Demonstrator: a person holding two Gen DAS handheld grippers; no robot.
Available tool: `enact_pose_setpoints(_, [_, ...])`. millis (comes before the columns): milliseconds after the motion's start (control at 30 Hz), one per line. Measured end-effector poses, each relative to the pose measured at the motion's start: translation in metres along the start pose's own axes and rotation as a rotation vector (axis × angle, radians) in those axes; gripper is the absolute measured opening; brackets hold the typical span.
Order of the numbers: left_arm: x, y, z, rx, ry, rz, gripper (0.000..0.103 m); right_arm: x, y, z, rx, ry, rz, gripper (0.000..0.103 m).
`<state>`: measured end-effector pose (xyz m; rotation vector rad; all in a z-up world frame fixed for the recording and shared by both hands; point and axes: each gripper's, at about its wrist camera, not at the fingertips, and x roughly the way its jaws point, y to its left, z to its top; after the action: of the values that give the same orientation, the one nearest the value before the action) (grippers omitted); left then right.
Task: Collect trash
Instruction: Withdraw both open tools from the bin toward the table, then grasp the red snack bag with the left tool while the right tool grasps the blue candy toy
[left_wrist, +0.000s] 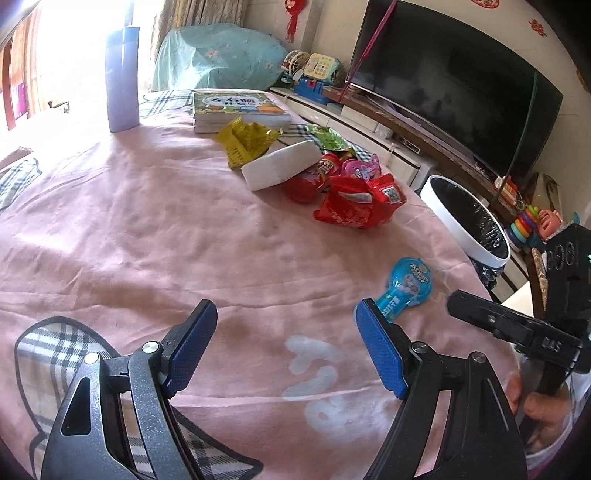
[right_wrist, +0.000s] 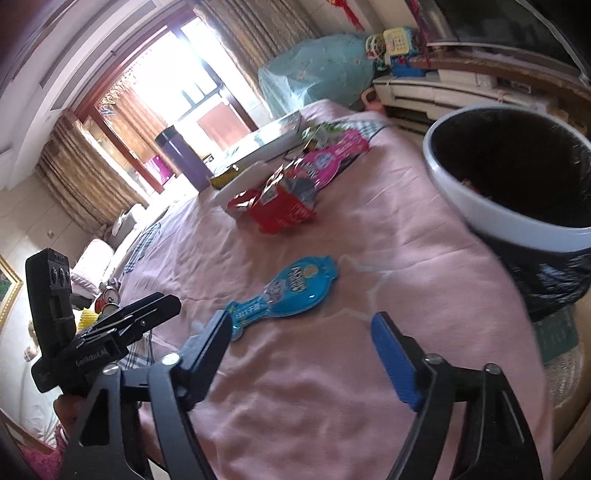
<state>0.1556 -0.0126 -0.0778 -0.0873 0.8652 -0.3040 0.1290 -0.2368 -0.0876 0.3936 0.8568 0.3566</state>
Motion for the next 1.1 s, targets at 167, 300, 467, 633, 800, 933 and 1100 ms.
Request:
enact_pose_setpoints(167, [0.006, 0.002, 0.002, 0.001, 0.014, -0.002, 0.080, 0.019, 0.000, 0.010, 0.031, 0.012, 0.019, 0.063])
enact_pose_setpoints(300, [0.013, -0.003, 0.008, 0.006, 0.023, -0.006, 0.080, 0.033, -0.002, 0.016, 0.053, 0.036, 0.025, 0.022])
enact_pose_setpoints(467, [0.024, -0.018, 0.024, 0.018, 0.024, -0.044, 0.080, 0.018, -0.014, 0.022, 0.079, -0.006, 0.035, 0.014])
enact_pose_setpoints(633, [0.035, -0.046, 0.051, 0.054, -0.013, -0.072, 0.080, 0.002, -0.031, 0.035, 0.075, -0.050, -0.031, 0.014])
enact_pose_setpoints(800, [0.061, -0.065, 0.076, 0.055, -0.001, -0.098, 0.080, -0.001, -0.045, 0.042, 0.076, -0.046, -0.092, 0.019])
enact_pose_setpoints(933, [0.081, -0.068, 0.086, 0.031, 0.008, -0.099, 0.075, -0.005, -0.050, 0.037, 0.082, -0.050, -0.096, 0.024])
enact_pose_setpoints(1100, [0.085, -0.054, 0.084, -0.006, 0.013, -0.129, 0.042, -0.012, -0.053, 0.029, 0.096, -0.050, -0.081, 0.024])
